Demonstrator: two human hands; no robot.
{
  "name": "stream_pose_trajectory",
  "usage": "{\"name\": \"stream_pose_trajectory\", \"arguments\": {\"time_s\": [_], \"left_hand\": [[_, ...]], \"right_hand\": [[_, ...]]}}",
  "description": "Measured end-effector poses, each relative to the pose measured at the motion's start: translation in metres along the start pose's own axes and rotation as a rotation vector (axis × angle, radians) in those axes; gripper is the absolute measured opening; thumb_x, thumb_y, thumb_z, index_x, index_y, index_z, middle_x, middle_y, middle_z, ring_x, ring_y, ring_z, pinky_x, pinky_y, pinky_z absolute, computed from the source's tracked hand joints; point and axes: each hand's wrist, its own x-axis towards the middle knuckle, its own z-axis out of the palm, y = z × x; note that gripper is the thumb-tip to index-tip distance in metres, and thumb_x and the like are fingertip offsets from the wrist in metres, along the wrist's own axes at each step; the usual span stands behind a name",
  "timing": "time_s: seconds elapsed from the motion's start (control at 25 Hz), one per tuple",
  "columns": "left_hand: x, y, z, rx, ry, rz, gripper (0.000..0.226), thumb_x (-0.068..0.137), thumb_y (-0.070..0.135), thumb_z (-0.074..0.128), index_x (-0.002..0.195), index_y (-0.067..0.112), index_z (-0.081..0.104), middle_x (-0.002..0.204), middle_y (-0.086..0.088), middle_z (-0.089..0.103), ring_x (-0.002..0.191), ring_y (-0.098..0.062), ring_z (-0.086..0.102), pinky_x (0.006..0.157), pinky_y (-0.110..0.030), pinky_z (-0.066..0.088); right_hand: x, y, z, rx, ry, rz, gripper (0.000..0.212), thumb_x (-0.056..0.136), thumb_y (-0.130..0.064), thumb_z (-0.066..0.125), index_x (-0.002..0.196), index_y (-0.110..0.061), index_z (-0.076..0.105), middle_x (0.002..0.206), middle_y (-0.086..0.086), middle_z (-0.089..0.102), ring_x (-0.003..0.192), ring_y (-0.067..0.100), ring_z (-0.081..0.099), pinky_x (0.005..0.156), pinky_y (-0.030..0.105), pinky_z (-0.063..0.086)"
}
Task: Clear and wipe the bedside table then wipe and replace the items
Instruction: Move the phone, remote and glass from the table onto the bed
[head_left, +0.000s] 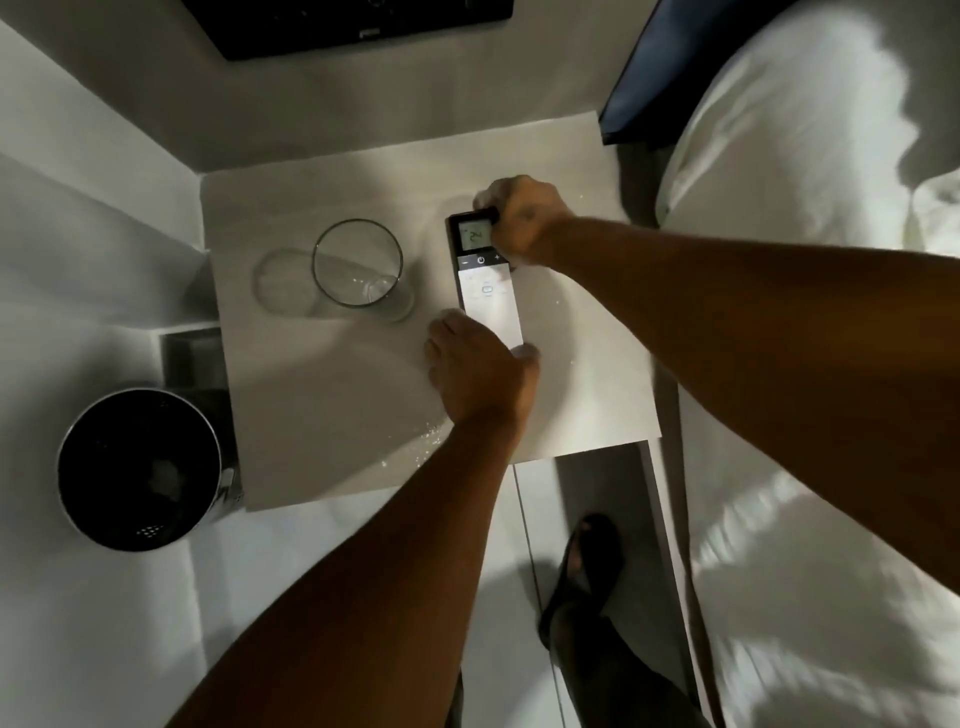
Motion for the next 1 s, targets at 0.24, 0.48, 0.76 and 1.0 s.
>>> {"name": "stream_pose_trajectory", "arguments": {"time_s": [0.24,0.48,0.76,1.0], "left_hand": [[-0.027,0.002,-0.033,-0.116,-0.056,0.102,0.071,0.072,0.022,0.08,0.132,0.001,0.05,0.13,-0.017,0.053,0.124,-0.033,0.048,0.104,-0.042,0.047],[-0.109,0.041,-0.072,-0.227,-0.074,0.487,0.071,0.068,0.003,0.087,0.132,-0.006,0.057,0.125,-0.025,0.058,0.115,-0.041,0.057,0.094,-0.044,0.052],[-0.195,0.118,-0.042,-0.19,-0.329,0.924,0.067,0.066,0.006,0.09,0.128,0.002,0.066,0.125,-0.015,0.067,0.113,-0.035,0.063,0.094,-0.03,0.052],[-0.209,0.16,-0.003,-0.11,-0.497,0.97,0.071,0.071,0.013,0.083,0.137,0.008,0.06,0.132,-0.009,0.064,0.123,-0.029,0.052,0.1,-0.017,0.033]], "right_hand": [[-0.044,0.013,-0.041,0.165,0.128,0.092,0.025,0.092,-0.008,0.064,0.117,-0.011,0.068,0.124,0.01,0.068,0.112,0.025,0.065,0.096,0.032,0.055],[-0.188,0.062,-0.115,0.393,0.506,0.162,0.022,0.075,-0.011,0.052,0.085,-0.017,0.072,0.08,0.003,0.07,0.075,0.022,0.067,0.068,0.025,0.052],[-0.341,0.199,-0.163,0.713,0.934,0.597,0.026,0.074,-0.023,0.051,0.073,-0.034,0.075,0.057,-0.003,0.072,0.061,0.021,0.074,0.071,0.046,0.063],[-0.348,0.262,-0.172,0.743,0.981,0.777,0.027,0.068,-0.015,0.051,0.077,-0.014,0.076,0.067,0.015,0.073,0.069,0.034,0.074,0.067,0.05,0.063]]}}
